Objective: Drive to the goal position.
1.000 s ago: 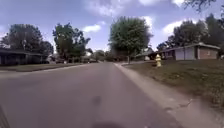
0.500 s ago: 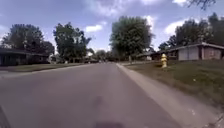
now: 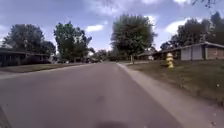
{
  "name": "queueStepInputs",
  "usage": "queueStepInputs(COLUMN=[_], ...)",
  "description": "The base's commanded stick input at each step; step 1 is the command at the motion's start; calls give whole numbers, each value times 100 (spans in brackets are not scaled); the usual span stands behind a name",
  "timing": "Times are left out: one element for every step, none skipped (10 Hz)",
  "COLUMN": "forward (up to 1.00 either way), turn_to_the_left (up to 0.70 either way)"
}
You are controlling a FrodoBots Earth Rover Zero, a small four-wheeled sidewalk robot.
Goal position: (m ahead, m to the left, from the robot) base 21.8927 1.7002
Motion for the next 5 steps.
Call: queueStepInputs(forward=[94,95,100,100,100], turn_to_the_left=[0,0,0,0,0])
